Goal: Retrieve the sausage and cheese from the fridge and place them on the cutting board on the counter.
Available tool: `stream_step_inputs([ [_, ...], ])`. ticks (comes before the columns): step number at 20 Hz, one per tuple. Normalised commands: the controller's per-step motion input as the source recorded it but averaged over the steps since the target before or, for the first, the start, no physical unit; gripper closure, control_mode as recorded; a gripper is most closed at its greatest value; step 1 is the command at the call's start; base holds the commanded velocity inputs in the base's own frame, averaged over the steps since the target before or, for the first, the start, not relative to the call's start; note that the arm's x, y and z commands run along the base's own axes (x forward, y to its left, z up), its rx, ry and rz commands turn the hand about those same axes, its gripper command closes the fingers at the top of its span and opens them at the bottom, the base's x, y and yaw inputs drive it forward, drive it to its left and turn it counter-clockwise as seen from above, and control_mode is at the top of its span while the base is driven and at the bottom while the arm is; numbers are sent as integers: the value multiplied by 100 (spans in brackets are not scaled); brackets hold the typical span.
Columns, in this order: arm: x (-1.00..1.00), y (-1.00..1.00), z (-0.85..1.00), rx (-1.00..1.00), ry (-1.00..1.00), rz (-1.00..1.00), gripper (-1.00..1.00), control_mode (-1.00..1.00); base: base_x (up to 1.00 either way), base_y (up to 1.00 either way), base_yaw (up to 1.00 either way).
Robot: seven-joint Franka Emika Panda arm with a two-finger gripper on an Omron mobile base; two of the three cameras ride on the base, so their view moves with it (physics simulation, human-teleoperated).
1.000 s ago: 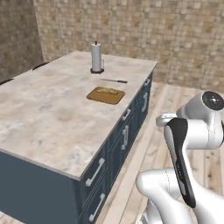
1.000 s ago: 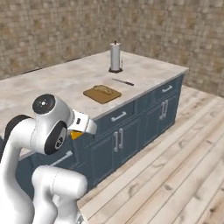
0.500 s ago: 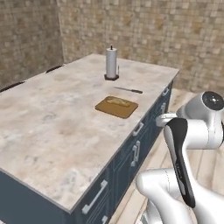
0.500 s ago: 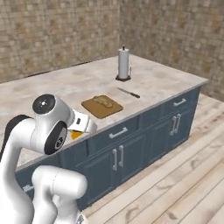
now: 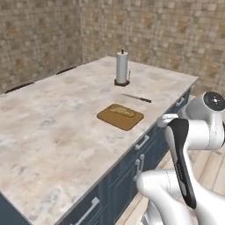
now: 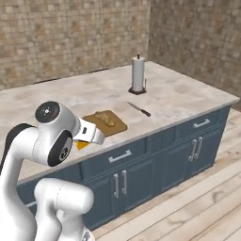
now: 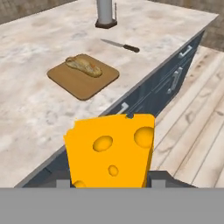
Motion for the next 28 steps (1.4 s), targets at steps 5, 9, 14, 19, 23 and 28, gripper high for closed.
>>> stream_step_inputs([
  [5, 0, 0, 0, 0, 0, 0, 100, 100, 60, -22, 36],
  [9, 0, 0, 0, 0, 0, 0, 100, 100, 54, -23, 40],
  [14, 0, 0, 0, 0, 0, 0, 100, 100, 51, -26, 38],
  [19, 0, 0, 0, 0, 0, 0, 100, 100, 40, -30, 40],
  [23, 0, 0, 0, 0, 0, 0, 100, 100, 35, -33, 40],
  [28, 0, 0, 0, 0, 0, 0, 100, 100, 34, -35, 38],
])
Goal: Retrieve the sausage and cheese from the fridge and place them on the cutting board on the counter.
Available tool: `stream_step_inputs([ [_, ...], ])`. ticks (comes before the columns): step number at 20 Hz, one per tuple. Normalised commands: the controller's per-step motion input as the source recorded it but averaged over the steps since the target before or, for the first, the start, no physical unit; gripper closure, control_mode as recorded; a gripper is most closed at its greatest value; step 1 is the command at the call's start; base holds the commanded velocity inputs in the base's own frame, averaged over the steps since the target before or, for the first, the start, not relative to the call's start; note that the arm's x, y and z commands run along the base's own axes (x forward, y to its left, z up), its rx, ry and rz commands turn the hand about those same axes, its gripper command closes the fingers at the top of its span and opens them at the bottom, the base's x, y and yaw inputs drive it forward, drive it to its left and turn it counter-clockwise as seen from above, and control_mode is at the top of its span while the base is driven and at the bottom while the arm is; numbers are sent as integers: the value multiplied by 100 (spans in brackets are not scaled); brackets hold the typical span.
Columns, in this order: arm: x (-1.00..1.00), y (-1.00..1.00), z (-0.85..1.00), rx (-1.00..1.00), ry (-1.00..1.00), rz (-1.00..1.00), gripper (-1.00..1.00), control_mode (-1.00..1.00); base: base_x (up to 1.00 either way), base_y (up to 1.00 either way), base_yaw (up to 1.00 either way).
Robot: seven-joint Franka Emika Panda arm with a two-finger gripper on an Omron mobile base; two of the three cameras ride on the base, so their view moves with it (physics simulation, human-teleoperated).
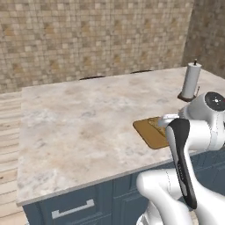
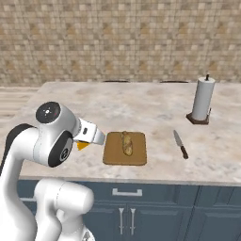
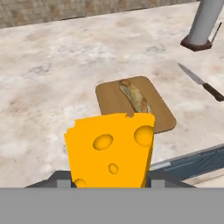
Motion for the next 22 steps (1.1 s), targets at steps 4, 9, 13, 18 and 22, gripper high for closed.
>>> stream_step_inputs([
  [4, 0, 0, 0, 0, 0, 0, 100, 100, 34, -40, 32],
  [9, 0, 0, 0, 0, 0, 0, 100, 100, 30, -48, 24],
  [13, 0, 0, 0, 0, 0, 0, 100, 100, 28, -55, 16],
  [18, 0, 0, 0, 0, 0, 0, 100, 100, 37, -43, 23],
  [22, 0, 0, 0, 0, 0, 0, 100, 100, 50, -30, 25],
])
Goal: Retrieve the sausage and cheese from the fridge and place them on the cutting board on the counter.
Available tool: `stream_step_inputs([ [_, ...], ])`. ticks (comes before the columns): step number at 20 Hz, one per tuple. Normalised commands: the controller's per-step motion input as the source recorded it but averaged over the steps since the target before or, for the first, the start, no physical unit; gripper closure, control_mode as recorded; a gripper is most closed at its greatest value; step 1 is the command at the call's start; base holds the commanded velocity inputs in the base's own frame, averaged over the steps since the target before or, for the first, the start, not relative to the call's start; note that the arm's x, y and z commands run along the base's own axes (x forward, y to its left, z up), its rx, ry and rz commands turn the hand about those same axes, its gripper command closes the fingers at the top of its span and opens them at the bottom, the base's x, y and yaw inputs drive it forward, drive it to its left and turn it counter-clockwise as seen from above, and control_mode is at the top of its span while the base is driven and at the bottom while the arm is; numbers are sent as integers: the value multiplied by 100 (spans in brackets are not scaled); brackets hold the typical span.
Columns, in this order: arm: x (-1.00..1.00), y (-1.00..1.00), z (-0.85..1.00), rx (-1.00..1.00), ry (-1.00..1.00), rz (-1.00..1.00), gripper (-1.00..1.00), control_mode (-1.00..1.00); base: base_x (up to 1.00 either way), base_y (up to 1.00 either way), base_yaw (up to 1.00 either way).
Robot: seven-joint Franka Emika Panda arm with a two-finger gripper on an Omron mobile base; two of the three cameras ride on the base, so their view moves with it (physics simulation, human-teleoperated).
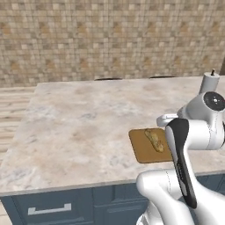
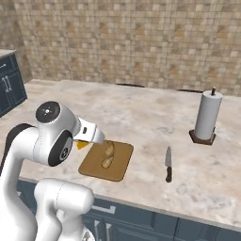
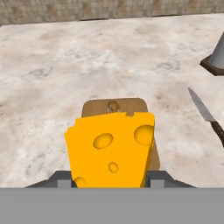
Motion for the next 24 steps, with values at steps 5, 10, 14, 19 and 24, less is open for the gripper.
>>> stream_step_inputs([
  [5, 0, 0, 0, 0, 0, 0, 100, 100, 36, -6, 12],
  [10, 0, 0, 0, 0, 0, 0, 100, 100, 0, 0, 0],
  [14, 0, 0, 0, 0, 0, 0, 100, 100, 0, 0, 0],
  [19, 0, 0, 0, 0, 0, 0, 100, 100, 0, 0, 0],
  [24, 22, -10, -8, -1, 6, 18, 100, -100, 0, 0, 0],
])
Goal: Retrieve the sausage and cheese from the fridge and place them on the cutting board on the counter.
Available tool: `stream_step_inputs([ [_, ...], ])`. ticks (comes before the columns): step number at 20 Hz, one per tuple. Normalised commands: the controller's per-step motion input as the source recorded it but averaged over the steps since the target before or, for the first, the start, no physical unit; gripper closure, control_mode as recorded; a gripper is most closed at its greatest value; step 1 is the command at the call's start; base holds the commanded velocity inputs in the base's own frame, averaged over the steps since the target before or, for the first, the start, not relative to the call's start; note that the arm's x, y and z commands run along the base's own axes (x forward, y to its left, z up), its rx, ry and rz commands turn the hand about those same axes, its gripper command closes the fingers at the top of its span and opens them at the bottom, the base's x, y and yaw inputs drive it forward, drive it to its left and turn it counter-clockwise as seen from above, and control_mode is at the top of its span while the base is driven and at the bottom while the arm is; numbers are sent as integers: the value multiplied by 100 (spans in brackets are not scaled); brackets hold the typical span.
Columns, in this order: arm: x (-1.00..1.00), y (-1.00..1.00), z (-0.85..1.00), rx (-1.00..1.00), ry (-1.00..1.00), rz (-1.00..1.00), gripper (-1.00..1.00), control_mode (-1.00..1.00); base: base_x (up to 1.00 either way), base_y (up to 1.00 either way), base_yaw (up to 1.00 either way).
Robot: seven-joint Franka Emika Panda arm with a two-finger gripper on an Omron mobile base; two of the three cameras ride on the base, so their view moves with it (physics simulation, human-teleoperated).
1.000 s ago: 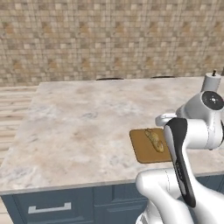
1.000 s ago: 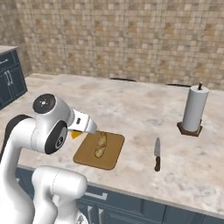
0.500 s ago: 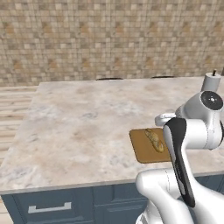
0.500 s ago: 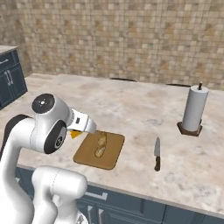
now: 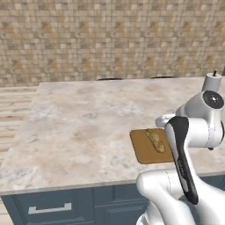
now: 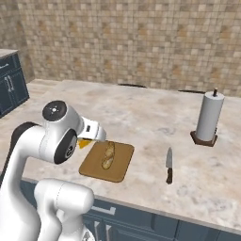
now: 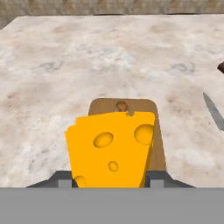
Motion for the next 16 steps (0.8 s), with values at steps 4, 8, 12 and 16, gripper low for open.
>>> stream_step_inputs([
  [4, 46, -1, -25, 0, 23, 31, 100, -100, 0, 0, 0],
  [8, 63, 18, -37, -1, 24, 17, 100, -100, 0, 0, 0],
  [12, 69, 30, -34, -1, 17, 4, 100, -100, 0, 0, 0],
  [16, 45, 30, -55, -2, 12, 0, 100, -100, 0, 0, 0],
])
